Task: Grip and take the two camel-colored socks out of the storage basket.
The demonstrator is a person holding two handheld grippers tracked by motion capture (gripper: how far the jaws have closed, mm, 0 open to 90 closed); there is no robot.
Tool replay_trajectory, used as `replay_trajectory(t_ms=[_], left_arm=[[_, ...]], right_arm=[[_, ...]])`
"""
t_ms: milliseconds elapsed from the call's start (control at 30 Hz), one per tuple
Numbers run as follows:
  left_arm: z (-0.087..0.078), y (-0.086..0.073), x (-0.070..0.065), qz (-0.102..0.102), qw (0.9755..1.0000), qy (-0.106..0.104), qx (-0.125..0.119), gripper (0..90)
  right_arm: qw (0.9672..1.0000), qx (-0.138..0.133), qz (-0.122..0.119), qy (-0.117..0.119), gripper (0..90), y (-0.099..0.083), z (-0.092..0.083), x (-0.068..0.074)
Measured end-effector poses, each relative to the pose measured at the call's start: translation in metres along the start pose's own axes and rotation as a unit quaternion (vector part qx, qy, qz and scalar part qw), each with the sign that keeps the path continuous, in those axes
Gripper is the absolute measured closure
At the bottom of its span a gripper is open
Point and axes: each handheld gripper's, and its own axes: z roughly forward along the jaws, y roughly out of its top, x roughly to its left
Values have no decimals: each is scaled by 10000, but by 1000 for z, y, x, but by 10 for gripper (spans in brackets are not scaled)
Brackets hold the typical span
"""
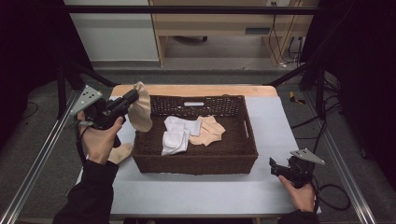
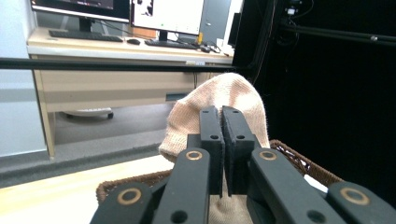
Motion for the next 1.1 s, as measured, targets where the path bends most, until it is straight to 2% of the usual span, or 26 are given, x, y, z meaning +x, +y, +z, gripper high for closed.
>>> replay_trajectory(t_ms=[233,367,400,567,633,667,700,900,933,967,1033,1100], left_arm=[[-23,6,11,22,9998,151,-121,875],[-42,7,23,-17,9993,330,-197,875],[-42,7,23,-17,9993,330,-197,875],[-63,-2,38,-53,9985,536,-126,875],[-66,-5,41,-67,9983,574,-106,875],[-71,-13,47,-110,9979,638,-28,875],[-71,-13,47,-110,9979,638,-28,875],[-78,-46,63,-275,9957,806,361,874],[-78,-51,66,-304,9951,831,441,874],[-78,-64,70,-360,9935,883,627,874],[-78,-70,72,-397,9926,905,706,874],[-76,-79,77,-387,9898,1001,942,874]], right_arm=[[10000,5,-2,-5,58,0,0,0],[10000,7,-2,-9,59,0,0,0],[10000,7,-2,-9,59,0,0,0],[10000,5,-9,-16,58,0,0,0],[10000,1,-2,-17,58,0,0,0],[10000,-3,6,-16,59,0,-1,0],[10000,3,3,-13,59,0,-1,0],[10000,15,5,-3,59,0,0,1],[10000,15,5,-3,59,0,0,1],[10000,5,-3,-6,59,0,-1,1],[10000,6,-1,-6,58,0,-1,1],[10000,7,-9,-5,59,0,-1,1]])
